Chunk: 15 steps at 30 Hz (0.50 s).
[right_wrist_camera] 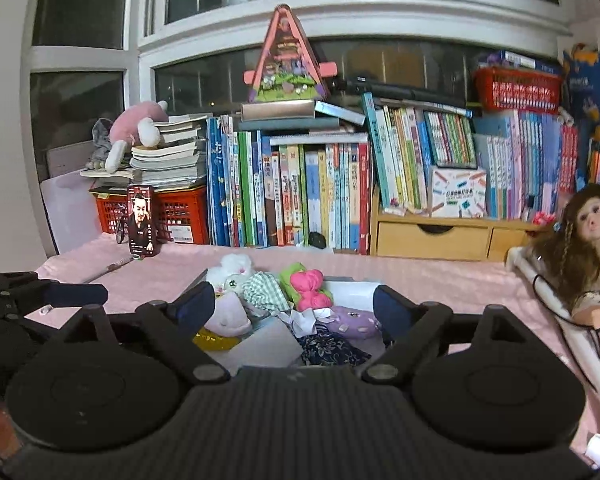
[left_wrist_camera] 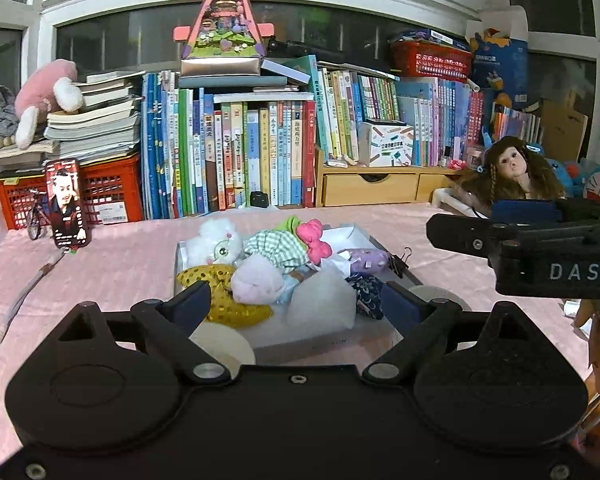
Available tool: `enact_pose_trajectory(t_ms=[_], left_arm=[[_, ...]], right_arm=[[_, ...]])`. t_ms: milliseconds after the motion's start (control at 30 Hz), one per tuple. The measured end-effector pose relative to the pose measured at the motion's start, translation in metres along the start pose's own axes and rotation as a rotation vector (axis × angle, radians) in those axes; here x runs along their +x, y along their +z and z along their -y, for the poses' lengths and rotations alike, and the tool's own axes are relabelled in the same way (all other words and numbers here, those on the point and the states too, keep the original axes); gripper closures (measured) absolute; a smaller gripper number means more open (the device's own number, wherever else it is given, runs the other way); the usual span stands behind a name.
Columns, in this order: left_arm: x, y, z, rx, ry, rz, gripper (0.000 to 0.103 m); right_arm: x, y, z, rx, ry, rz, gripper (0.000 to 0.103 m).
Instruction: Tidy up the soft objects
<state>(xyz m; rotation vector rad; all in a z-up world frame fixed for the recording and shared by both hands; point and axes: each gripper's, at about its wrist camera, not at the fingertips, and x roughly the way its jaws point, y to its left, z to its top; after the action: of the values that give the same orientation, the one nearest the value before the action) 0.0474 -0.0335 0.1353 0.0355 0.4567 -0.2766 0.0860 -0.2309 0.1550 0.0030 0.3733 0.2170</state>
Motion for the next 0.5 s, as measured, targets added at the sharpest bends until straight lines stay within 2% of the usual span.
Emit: enact_pose_trajectory(t_ms=[500], left_arm=[[-0.024, -0.054, -0.002, -0.038, 0.049, 0.031, 0.009]], right_arm=[[-0.022, -0.046, -0.010, 0.017, -0.024, 0.031, 0.007]])
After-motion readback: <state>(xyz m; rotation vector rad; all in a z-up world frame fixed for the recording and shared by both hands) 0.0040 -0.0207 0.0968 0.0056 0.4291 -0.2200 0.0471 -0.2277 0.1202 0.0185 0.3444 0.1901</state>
